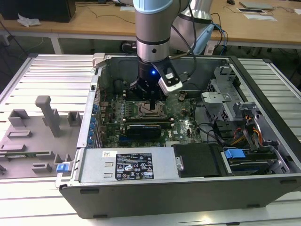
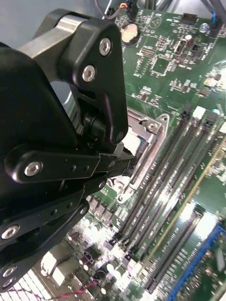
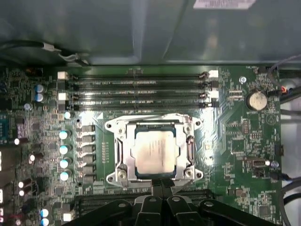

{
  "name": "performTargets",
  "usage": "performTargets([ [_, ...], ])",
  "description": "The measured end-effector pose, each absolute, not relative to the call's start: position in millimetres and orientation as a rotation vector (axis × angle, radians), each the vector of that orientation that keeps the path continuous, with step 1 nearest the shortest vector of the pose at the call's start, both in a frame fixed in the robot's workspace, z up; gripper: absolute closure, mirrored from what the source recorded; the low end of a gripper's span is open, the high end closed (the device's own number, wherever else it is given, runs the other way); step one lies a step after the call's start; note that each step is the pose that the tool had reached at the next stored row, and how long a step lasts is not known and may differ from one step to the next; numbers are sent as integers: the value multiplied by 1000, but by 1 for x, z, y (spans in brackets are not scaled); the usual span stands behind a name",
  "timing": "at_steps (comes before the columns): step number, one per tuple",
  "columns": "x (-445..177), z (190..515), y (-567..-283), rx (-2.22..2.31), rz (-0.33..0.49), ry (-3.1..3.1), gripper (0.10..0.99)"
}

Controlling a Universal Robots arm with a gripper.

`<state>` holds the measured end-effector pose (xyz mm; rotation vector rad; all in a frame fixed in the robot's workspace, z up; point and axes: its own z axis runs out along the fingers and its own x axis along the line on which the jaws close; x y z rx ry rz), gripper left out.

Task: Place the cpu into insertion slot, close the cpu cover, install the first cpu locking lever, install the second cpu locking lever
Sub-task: 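Install the second cpu locking lever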

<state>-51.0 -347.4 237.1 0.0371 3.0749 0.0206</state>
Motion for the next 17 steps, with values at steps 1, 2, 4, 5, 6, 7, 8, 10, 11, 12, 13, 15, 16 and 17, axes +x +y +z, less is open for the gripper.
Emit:
performTargets([
  [1, -51, 238, -349, 37, 20, 3075, 980],
  [2, -51, 239, -350, 37, 20, 3075, 980],
  [4, -51, 241, -353, 37, 20, 3075, 980],
  [5, -51, 242, -355, 37, 20, 3075, 980],
  [6, -51, 242, -357, 37, 20, 3075, 980],
  [7, -51, 242, -358, 37, 20, 3075, 980],
  [8, -51, 242, -361, 37, 23, 3075, 980],
  [10, -52, 241, -363, 38, 31, 3075, 980],
  [11, -54, 240, -364, 38, 38, 3075, 980],
  [12, -55, 239, -364, 38, 43, 3075, 980],
  [13, -56, 238, -364, 39, 48, 3075, 980],
  [15, -57, 236, -365, 40, 57, 3075, 980],
  [16, -59, 235, -365, 40, 64, 3075, 980],
  [17, -60, 234, -366, 41, 72, 3074, 980],
])
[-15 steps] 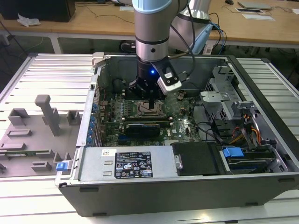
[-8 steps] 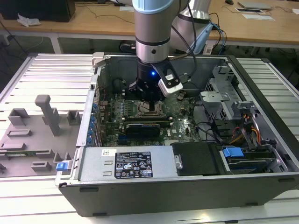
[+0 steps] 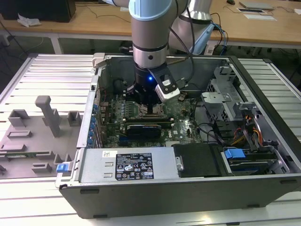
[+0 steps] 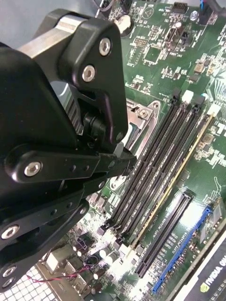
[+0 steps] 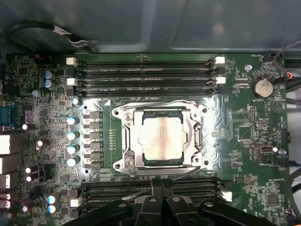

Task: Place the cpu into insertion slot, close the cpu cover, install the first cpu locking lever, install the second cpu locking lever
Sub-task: 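Install the second cpu locking lever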

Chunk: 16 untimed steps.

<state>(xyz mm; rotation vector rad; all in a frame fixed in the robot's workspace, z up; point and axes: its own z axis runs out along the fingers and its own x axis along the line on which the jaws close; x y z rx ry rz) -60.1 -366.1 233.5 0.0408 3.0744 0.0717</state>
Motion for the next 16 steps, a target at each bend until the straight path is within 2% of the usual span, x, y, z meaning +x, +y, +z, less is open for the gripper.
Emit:
performTargets([
  [16, -68, 223, -387, 47, 242, 3067, 980],
])
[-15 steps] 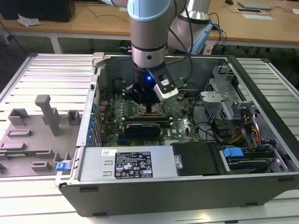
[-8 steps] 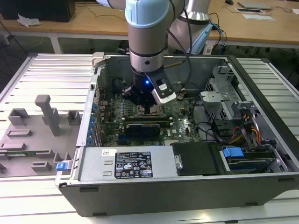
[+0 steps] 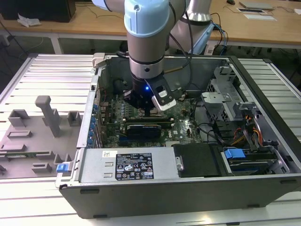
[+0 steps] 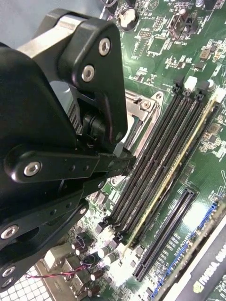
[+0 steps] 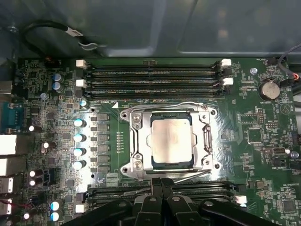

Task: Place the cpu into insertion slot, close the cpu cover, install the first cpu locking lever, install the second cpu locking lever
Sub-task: 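Install the second cpu locking lever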

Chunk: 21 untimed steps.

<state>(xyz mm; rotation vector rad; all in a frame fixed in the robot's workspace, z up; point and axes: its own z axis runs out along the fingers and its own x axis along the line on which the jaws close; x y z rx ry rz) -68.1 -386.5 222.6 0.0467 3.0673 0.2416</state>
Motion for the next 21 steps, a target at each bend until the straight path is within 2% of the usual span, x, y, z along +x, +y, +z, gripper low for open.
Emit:
performTargets([
  [8, -82, 216, -391, 48, 291, 3064, 980],
  [16, -95, 205, -399, 52, 411, 3051, 980],
  [21, -95, 199, -399, 53, 443, 3047, 980],
])
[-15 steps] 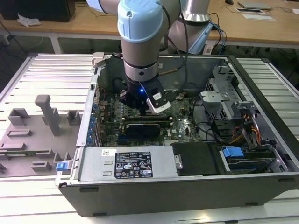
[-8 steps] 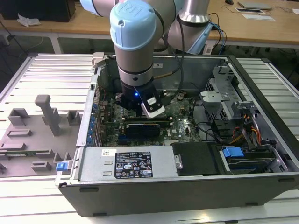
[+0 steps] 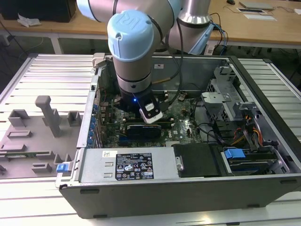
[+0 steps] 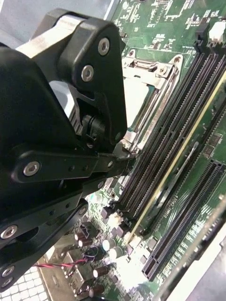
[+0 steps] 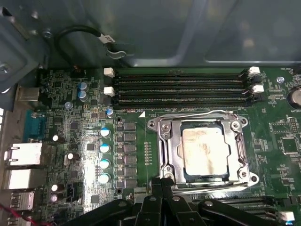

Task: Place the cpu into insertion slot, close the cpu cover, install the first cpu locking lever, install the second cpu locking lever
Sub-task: 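Install the second cpu locking lever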

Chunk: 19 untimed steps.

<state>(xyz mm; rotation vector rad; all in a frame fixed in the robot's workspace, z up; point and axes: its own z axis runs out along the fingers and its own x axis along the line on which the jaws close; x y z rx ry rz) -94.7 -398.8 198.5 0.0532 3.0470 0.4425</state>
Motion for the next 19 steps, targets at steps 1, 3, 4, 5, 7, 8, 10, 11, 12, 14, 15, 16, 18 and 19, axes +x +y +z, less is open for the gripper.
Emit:
performTargets([
  [1, -95, 198, -399, 53, 446, 3046, 980],
  [3, -95, 196, -399, 54, 455, 3045, 980],
  [4, -95, 195, -399, 54, 460, 3045, 980],
  [5, -96, 194, -399, 54, 461, 3045, 980],
  [7, -96, 194, -399, 54, 461, 3045, 980],
  [8, -96, 194, -399, 54, 462, 3044, 980],
  [10, -96, 202, -399, 54, 461, 3044, 980],
  [11, -96, 205, -399, 54, 462, 3044, 980],
  [12, -96, 208, -399, 54, 462, 3044, 980],
  [14, -96, 215, -399, 54, 461, 3044, 980],
  [15, -96, 217, -399, 54, 460, 3044, 980],
  [16, -95, 217, -399, 54, 459, 3044, 980],
  [18, -85, 217, -399, 55, 459, 3045, 980],
  [19, -80, 217, -399, 55, 459, 3047, 980],
])
